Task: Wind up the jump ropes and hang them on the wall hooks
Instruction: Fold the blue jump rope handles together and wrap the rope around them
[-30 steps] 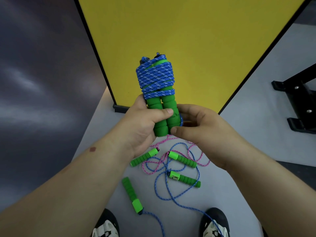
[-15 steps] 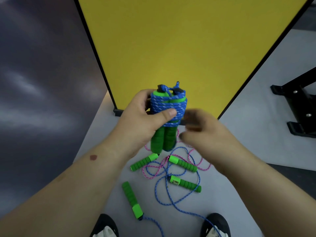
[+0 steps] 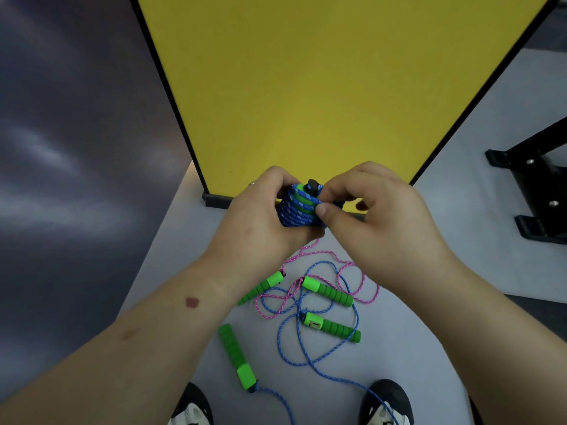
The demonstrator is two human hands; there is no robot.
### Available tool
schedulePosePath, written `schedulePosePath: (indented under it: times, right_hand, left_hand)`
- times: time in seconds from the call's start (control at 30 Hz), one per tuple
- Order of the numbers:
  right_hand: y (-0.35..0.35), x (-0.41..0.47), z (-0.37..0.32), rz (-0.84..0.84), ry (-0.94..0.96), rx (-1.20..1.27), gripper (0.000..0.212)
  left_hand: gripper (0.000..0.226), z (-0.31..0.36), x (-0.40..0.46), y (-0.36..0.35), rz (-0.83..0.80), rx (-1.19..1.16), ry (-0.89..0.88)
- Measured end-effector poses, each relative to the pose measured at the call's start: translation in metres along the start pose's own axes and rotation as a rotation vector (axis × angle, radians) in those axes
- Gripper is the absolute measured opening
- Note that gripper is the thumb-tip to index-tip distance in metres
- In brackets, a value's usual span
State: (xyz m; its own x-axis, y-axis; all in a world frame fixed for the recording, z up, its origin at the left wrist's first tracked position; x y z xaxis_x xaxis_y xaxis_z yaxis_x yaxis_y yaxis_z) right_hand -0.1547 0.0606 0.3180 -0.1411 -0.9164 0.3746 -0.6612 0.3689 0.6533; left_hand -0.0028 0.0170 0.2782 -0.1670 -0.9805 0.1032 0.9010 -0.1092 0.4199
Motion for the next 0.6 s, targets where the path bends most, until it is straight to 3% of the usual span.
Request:
schedulePosePath:
  times: [0.07,0.17,0.23,0.33,0.43,0.5,0.6]
  right_hand:
    - [-0.002,0.001,0.006,-0.035,-0.218,0.253,0.014]
    - [0.0,0.006,0.013,-0.001,-0.553,0.83,0.02]
    - [0.0,0.008,0.016,0.0,-0.632,0.973,0.019]
    - [0.0,0.009,0.014,0.007,-0.547,0.922,0.017]
    - [0.003,0.01,0.007,-0.018,-0.41,0.758,0.015]
    - [0.004,0.01,0.002,-0.077,-0.365,0.688,0.013]
    - [0.004,0.01,0.0,-0.125,-0.341,0.634,0.012]
  left_hand:
    - [0.049,0.0,0.0,0.001,-0.005,0.042,-0.014]
    - [0.053,-0.002,-0.001,0.003,0.016,0.049,-0.01]
    - [0.055,-0.004,-0.003,0.002,0.017,0.07,-0.006]
    - [0.062,-0.005,-0.005,-0.001,-0.063,0.12,0.007]
    - [0.064,0.006,-0.004,-0.001,-0.102,-0.072,-0.013]
    - [0.046,0.014,0.001,0.003,-0.056,-0.238,-0.019]
    - [0.023,0.024,0.004,0.004,-0.011,-0.26,-0.072]
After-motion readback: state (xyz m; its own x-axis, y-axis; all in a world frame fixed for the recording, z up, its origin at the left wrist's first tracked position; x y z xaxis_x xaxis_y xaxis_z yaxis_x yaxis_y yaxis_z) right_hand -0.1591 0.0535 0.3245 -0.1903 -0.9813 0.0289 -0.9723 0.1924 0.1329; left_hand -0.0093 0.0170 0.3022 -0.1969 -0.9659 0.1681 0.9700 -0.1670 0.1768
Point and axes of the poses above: each hand's wrist, its own x-axis towards the middle knuckle, its own y-axis out of the back of the hand, z = x × y, the point moved 5 cm from there along x, towards the middle knuckle, and after that the axes turned 8 degrees about z, right-handed, at the moved point
